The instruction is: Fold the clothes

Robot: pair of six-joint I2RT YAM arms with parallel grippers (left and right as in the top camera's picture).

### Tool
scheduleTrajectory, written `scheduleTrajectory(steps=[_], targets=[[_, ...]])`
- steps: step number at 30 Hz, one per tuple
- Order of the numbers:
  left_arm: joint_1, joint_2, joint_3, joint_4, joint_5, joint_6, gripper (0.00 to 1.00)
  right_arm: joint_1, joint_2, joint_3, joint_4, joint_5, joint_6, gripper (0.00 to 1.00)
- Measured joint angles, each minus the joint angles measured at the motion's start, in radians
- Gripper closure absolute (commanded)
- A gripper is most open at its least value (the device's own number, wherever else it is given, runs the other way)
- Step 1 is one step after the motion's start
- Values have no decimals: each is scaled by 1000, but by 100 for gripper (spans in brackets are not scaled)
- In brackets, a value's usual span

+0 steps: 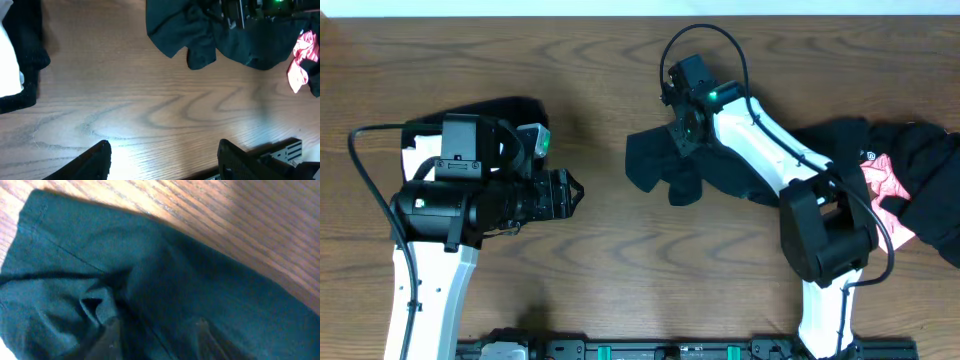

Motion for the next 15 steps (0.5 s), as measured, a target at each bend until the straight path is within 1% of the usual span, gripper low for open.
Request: scheduleTrajectory(steps=[1,4,7,10,15], targets=[[0,0,0,0,0,0,31,-4,5,0,2,-5,-7,87],[0,0,0,1,0,0,31,-13,10,0,1,-12,-12,98],[0,0,0,3,0,0,30,-21,-1,5,-14,-14,-14,99],[0,0,0,5,0,0,30,-25,-55,15,-18,-14,-15,99],[0,0,0,13,0,0,30,-26,-270,43,66,3,-16,99]])
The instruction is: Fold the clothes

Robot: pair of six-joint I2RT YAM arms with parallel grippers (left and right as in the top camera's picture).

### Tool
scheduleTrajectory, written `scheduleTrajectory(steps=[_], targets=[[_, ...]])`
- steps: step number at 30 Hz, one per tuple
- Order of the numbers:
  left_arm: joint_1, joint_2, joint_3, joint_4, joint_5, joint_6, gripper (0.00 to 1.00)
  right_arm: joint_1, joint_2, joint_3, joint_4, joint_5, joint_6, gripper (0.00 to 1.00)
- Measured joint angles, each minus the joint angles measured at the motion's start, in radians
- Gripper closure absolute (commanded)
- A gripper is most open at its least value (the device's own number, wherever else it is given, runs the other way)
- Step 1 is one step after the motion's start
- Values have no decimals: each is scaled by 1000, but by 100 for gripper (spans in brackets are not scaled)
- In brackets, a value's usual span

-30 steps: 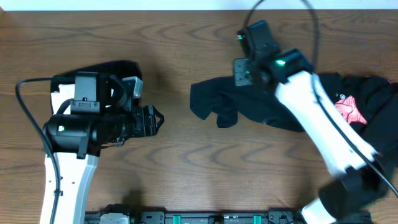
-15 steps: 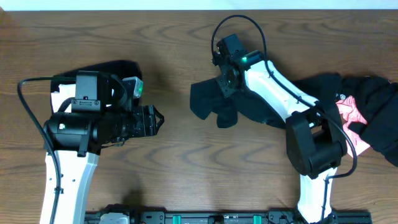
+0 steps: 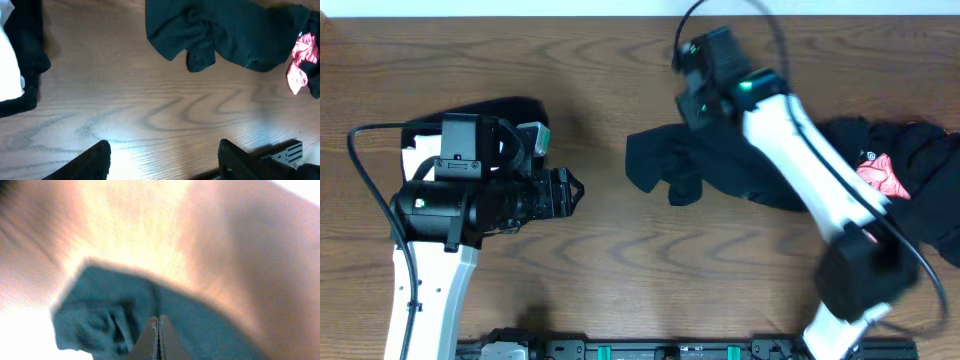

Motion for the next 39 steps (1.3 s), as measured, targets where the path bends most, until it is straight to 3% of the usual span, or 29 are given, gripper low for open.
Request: scheduleTrajectory(steps=[2,8,13,19,21,23,27,39], targets=[[0,0,0,2,0,0,30,0,-88,27,27,7,0,96],[0,0,0,1,0,-2,22,0,-180,67,-97,-10,-3,69],[0,0,0,2,0,-2,18,0,-23,26,-237,-53,-53,55],[0,0,0,13,0,-3,17,0,175,-13,-239,-150,-124,49],[0,0,0,14,0,-3,17,0,227,-14,-205,-164,-133,57],[0,0,0,14,0,-3,16,0,258,-14,-186,-167,-136,77],[0,0,0,14,0,-3,16,0,309,-15,-114,-121,-112,99],[0,0,0,20,0,-3,16,-1,289,124,84,-43,-85,99]])
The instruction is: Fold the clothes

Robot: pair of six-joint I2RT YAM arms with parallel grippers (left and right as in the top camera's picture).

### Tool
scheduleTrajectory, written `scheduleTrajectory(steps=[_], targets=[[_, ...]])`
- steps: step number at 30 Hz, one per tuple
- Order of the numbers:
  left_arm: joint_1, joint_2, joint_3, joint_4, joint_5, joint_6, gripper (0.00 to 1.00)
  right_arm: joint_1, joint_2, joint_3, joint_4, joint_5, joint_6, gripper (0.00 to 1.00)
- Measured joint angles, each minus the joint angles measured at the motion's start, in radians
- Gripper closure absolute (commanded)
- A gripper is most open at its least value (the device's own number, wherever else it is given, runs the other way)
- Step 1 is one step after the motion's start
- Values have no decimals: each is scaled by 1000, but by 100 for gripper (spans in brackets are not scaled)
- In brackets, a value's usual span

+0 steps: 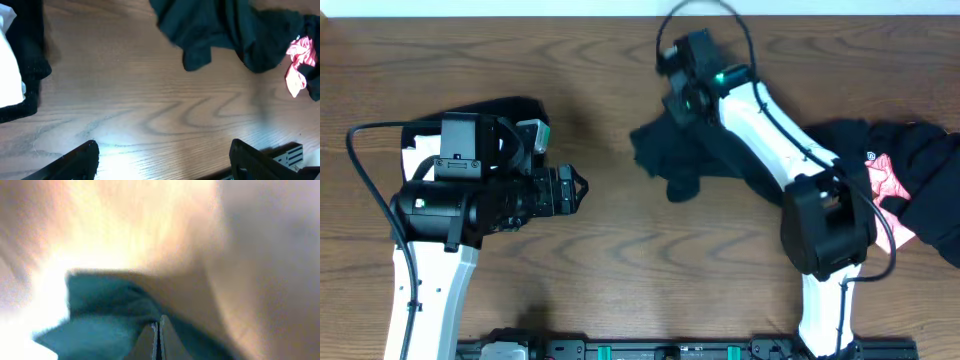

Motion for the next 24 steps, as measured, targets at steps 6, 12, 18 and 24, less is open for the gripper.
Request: scheduleTrajectory(steps=[6,12,18,24], targets=[[0,0,0,0,0,0,16,-1,-64,74,114,-22,3,90],[0,0,0,0,0,0,14,-1,-65,70,84,38,10,57],[0,2,0,0,0,0,12,-1,-61,68,-39,131,32,37],[0,23,0,0,0,0,12,-5,-55,57,-227,107,127,39]])
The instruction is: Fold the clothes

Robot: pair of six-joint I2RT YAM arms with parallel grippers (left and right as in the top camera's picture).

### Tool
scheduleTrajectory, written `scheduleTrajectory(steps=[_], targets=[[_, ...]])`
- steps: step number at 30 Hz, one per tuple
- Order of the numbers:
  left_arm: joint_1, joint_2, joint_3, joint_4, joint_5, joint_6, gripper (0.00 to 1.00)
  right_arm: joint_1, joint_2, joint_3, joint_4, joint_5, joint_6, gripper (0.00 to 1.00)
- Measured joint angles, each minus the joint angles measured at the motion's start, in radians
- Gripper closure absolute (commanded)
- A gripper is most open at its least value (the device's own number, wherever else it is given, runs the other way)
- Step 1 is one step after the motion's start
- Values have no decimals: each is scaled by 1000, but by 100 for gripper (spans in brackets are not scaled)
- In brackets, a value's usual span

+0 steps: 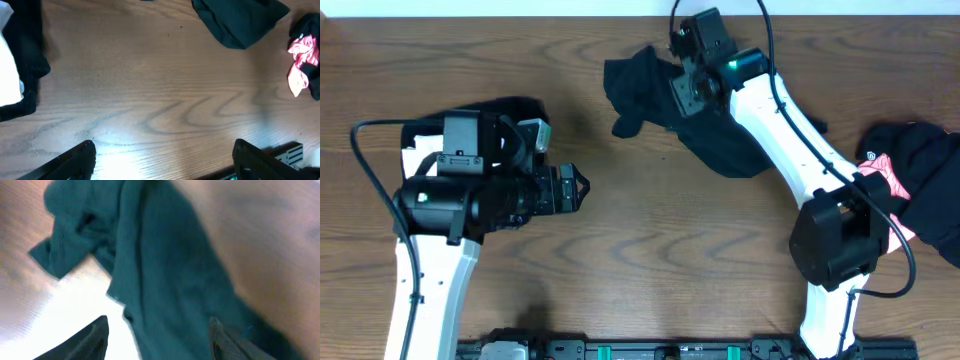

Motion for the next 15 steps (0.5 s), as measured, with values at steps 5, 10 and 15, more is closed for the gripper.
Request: scheduleTrajectory(steps=[5,10,15], targets=[[0,6,0,11,0,0,12,6,28,-59,44,-55,39,37],[0,6,0,7,0,0,12,37,101,-135,167,-71,72,31],[0,6,0,2,1,0,12,63,166,-151,207,-18,128,64]])
